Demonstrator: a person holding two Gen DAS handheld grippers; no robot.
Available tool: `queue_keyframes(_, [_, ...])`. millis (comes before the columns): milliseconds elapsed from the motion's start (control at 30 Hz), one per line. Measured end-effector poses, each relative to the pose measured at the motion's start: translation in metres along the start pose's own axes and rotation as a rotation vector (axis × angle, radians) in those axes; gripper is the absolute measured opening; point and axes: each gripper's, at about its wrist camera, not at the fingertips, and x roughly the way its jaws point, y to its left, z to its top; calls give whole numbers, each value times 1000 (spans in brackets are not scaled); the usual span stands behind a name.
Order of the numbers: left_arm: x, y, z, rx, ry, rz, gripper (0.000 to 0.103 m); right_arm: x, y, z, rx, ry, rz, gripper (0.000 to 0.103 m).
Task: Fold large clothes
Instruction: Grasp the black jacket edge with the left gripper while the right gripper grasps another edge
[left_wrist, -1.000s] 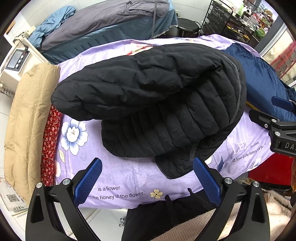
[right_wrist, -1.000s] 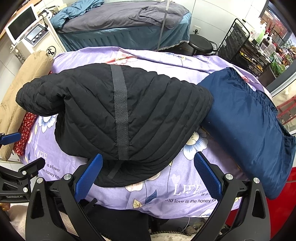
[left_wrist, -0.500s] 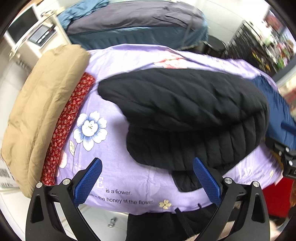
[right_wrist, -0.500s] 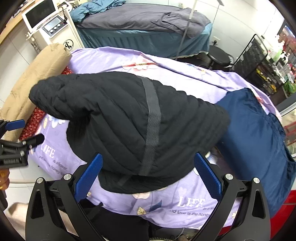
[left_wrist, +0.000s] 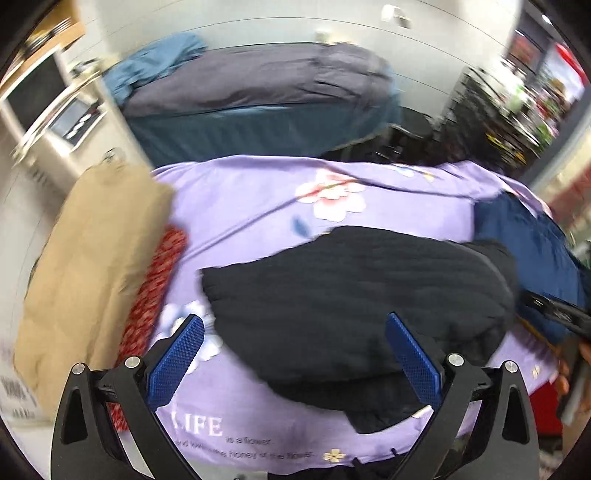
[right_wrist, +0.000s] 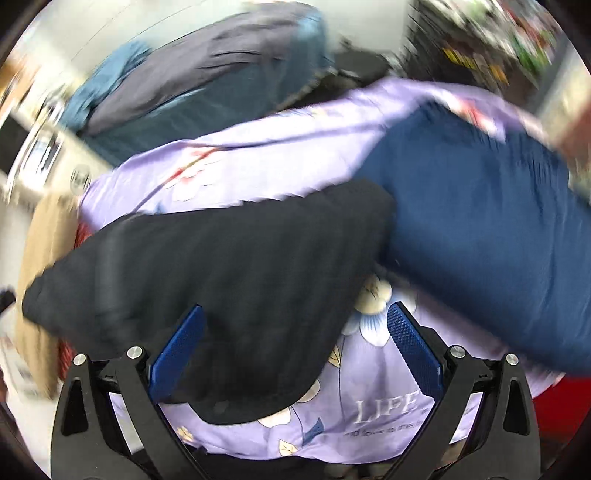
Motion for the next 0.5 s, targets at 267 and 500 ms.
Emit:
queue_keyframes(267, [-4,-65,-38,238,-79,-155,96,20,-28,-35,43,0,34,97])
queue_keyframes(500, [48,-53,-118,374,-11,-83,96,58,-38,-86,55,92,139,97])
